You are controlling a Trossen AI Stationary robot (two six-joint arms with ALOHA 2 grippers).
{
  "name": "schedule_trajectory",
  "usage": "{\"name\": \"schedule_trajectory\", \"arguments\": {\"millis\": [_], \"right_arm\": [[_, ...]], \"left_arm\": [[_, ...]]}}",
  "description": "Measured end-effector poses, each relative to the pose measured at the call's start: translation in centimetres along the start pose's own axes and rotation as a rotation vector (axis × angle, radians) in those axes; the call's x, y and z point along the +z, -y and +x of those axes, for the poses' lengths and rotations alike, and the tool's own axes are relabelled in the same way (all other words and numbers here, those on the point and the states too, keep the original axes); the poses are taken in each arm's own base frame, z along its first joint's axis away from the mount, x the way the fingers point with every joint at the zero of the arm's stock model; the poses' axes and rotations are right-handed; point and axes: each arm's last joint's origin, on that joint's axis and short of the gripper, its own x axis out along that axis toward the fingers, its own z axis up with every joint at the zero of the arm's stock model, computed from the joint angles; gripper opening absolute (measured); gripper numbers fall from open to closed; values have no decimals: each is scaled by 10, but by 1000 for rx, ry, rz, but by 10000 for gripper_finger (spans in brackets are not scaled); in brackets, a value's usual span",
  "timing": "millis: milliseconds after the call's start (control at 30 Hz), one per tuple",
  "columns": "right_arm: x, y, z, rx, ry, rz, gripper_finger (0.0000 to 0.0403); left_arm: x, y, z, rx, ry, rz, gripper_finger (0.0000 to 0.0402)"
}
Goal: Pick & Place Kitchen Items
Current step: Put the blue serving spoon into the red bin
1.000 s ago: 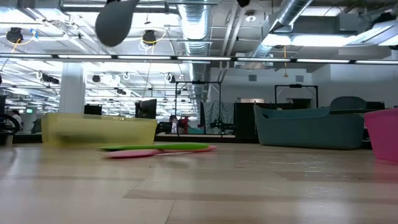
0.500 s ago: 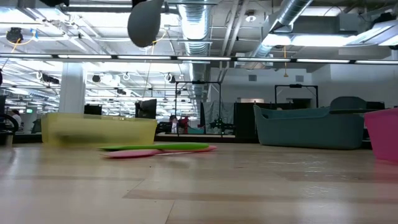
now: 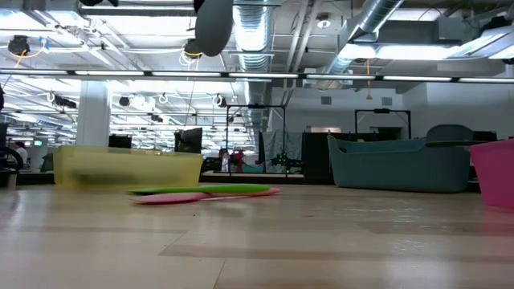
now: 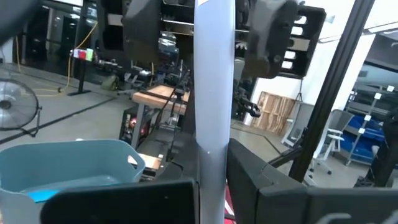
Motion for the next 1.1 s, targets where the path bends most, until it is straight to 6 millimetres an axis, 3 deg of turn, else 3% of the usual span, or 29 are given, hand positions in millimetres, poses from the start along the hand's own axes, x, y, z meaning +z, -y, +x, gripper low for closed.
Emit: {"name": "schedule_trajectory", "arguments": {"millis": [167, 267, 367, 533, 867, 1100], "right_arm": [[0, -3, 0, 31, -4, -2, 285], [-1, -6, 0, 38, -5, -5, 260], [-1, -6, 0, 37, -12, -5, 207], [-4, -5, 0, 44, -36, 4, 75], [-3, -5, 0, 28, -33, 49, 52], [0, 0, -11, 4, -47, 116, 50]], "left_arm": [[-1, -1, 8, -14, -1, 1, 22], [-2, -1, 11, -17, -2, 1, 22], [-2, -1, 12, -17, -1, 1, 22], [-2, -1, 12, -19, 4, 10, 22], [-1, -1, 11, -17, 10, -3, 22], [-1, -1, 11, -11, 11, -8, 80]]}}
